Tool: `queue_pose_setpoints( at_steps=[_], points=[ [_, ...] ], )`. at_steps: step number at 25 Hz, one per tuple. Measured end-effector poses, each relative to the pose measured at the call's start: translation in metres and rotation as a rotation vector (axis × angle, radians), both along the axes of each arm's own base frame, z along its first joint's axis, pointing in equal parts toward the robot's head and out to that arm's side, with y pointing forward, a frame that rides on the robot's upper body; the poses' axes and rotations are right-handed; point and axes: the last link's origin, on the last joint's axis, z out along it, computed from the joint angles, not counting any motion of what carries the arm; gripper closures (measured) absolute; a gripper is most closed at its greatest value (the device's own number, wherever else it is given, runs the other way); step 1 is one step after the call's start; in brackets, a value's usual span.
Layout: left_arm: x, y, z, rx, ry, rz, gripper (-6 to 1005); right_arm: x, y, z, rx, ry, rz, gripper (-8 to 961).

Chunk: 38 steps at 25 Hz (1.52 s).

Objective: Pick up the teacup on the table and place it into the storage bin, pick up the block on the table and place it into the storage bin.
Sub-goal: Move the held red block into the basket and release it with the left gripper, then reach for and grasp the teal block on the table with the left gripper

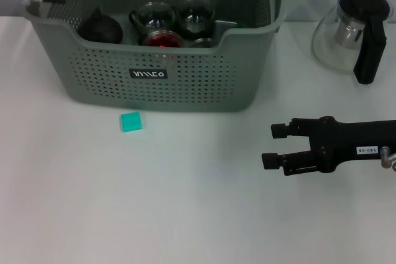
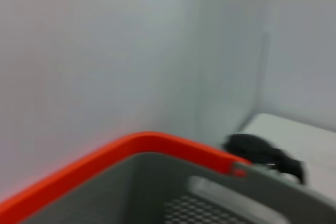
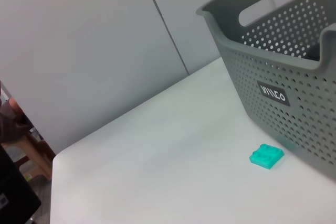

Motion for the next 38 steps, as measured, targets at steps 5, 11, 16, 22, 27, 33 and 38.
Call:
queue_pose_setpoints(
  at_steps=[5, 11, 16, 22, 27, 33, 38],
  points=[
    [-0.001, 0.017, -0.005, 0.095, 0.027, 0.06, 358, 0.0, 0.0, 0.0, -0.001, 0.0, -0.004, 7],
    [-0.003, 0.027, -0.004, 0.174, 0.038, 0.103, 299, 0.0, 0.0, 0.0, -0.001, 0.0, -0.005, 6],
    [-0.007, 0.03, -0.001, 0.212, 0.04, 0.12, 172, 0.0, 0.001, 0.001, 0.004, 0.004, -0.007, 6],
    [-0.004, 0.024, 0.01, 0.204, 0.03, 0.113, 122, -0.001, 0.001, 0.001, 0.004, 0.009, -0.009, 6],
    [0.007, -0.014, 0.017, 0.041, 0.023, 0.005, 89, -0.001, 0.001, 0.001, 0.004, 0.011, -0.009, 6],
    [0.0, -0.068, 0.005, -0.123, 0.096, -0.132, 90, 0.001, 0.002, 0.004, 0.018, 0.017, -0.019, 6],
    [-0.014, -0.099, -0.008, -0.188, 0.148, -0.198, 91, 0.002, 0.002, 0.006, 0.026, 0.022, -0.027, 6]
  ],
)
